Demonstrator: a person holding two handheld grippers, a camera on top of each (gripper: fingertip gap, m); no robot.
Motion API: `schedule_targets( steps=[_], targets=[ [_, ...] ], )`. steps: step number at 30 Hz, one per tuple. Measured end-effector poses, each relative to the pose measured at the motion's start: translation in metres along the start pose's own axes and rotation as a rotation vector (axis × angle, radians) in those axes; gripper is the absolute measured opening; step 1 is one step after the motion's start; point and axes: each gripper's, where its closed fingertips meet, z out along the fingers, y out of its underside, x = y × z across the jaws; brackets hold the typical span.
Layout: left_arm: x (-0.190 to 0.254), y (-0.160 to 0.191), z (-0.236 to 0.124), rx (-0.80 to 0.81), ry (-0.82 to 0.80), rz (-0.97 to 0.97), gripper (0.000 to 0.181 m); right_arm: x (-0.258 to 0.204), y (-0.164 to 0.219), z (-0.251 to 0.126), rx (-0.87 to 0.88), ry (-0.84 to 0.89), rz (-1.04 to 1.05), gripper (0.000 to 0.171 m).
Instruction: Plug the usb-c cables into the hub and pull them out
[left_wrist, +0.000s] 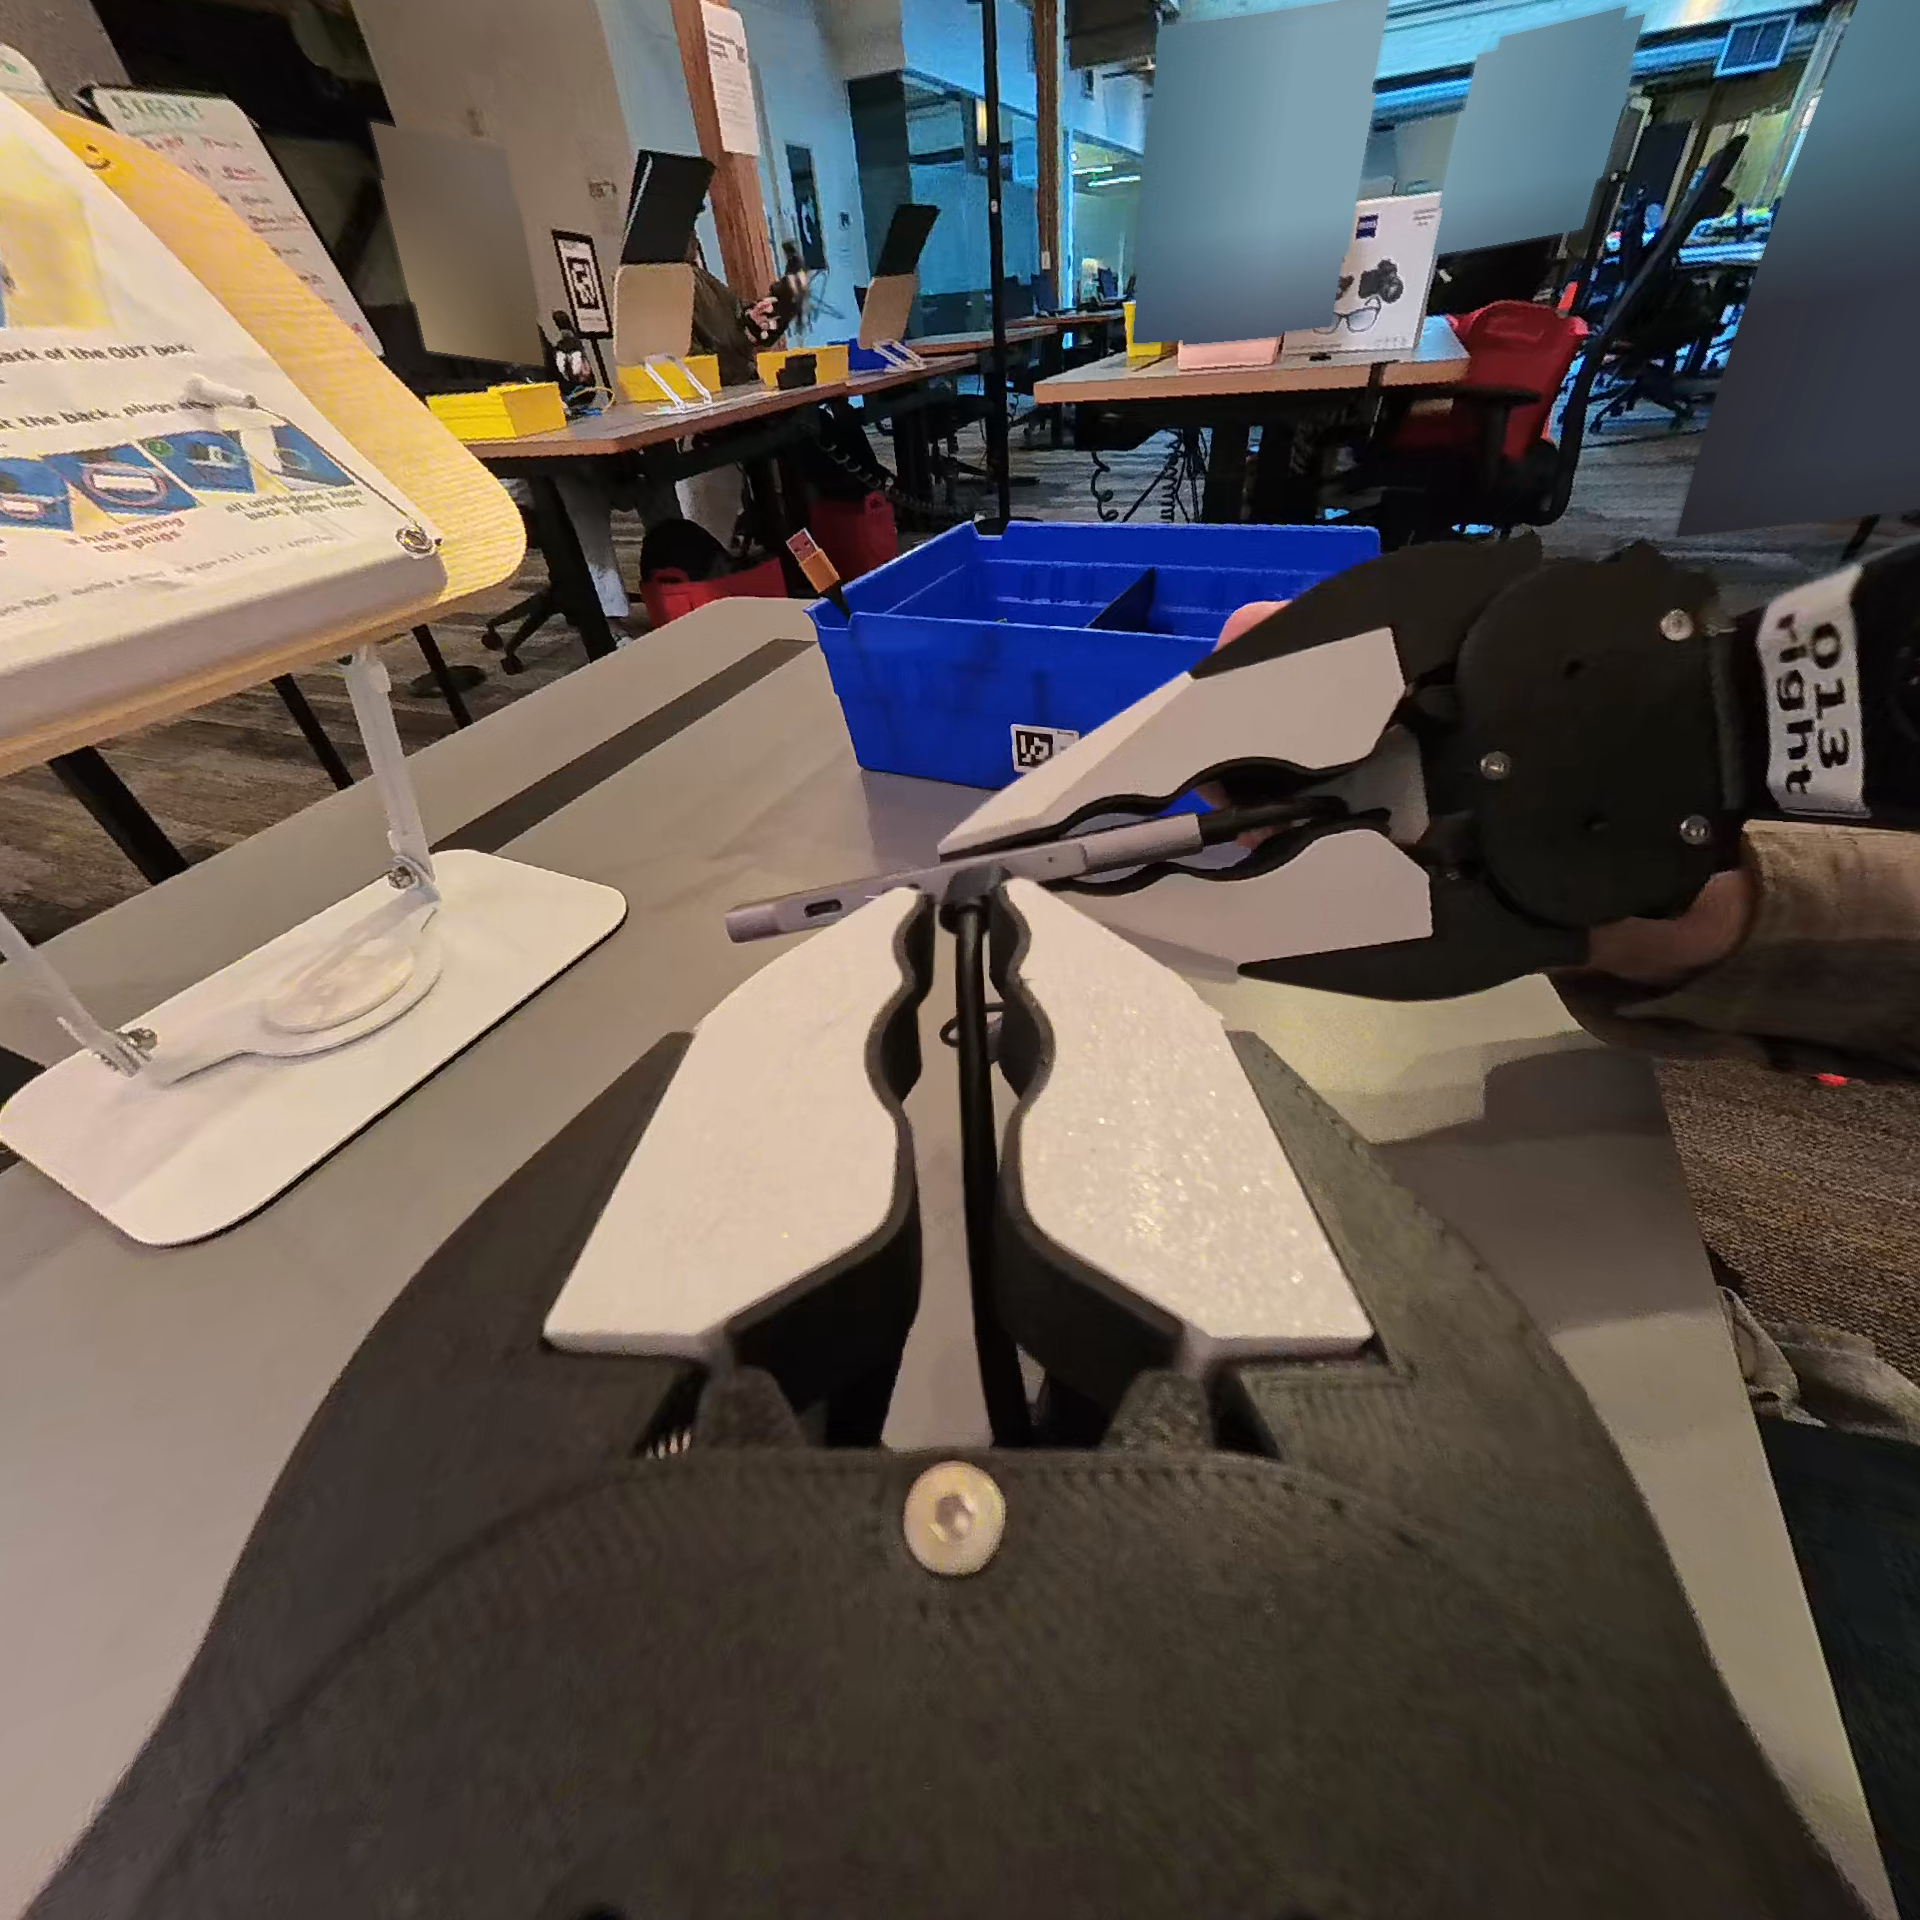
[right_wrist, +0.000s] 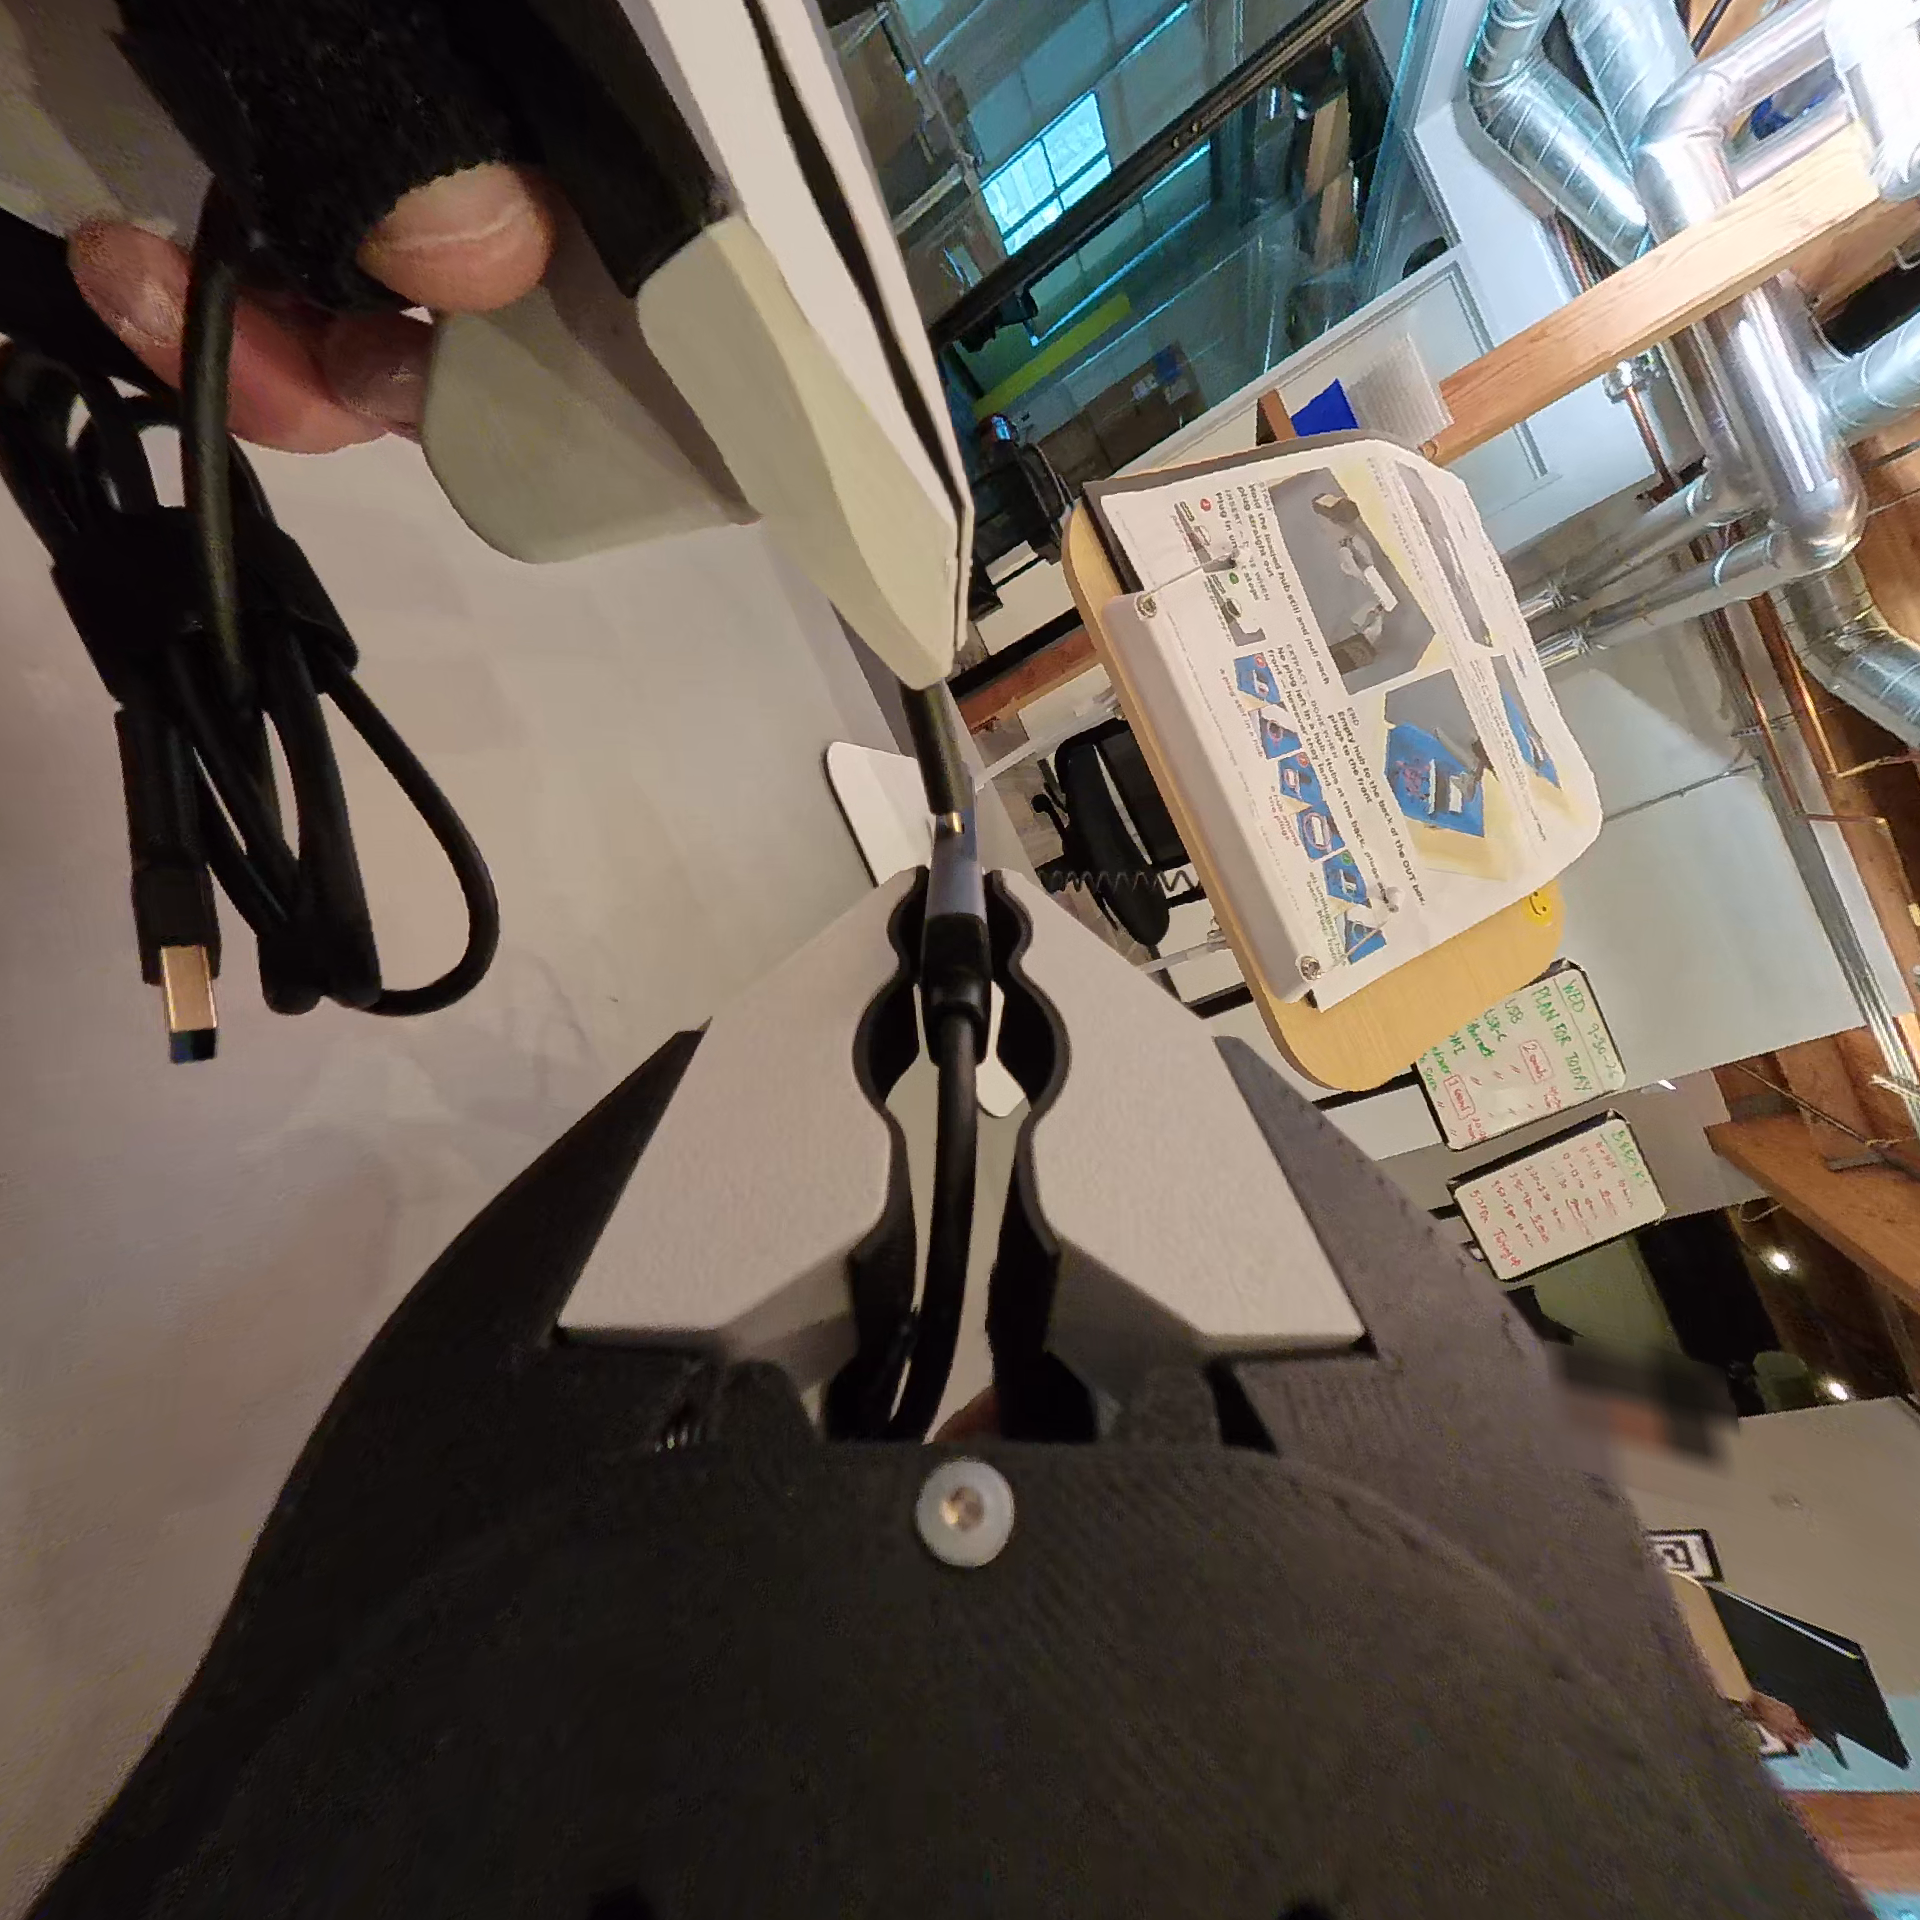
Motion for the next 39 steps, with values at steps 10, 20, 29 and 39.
schedule_targets(
  steps=[10, 20, 29, 39],
  targets=[
    [0.001, 0.003, 0.002, -0.042, 0.026, -0.023, 0.022, -0.002, -0.002, -0.001, 0.009, 0.002, -0.002, 0.006],
    [0.006, 0.006, 0.008, -0.085, 0.038, -0.015, 0.012, 0.001, -0.003, -0.001, 0.012, 0.017, -0.003, 0.006],
    [0.008, 0.004, 0.008, -0.153, 0.101, -0.073, 0.012, 0.002, -0.003, -0.003, 0.018, 0.021, -0.032, 0.006],
    [0.01, 0.004, 0.007, -0.247, 0.17, -0.083, 0.012, 0.002, -0.004, -0.005, 0.028, 0.015, -0.058, 0.006]
  ],
)
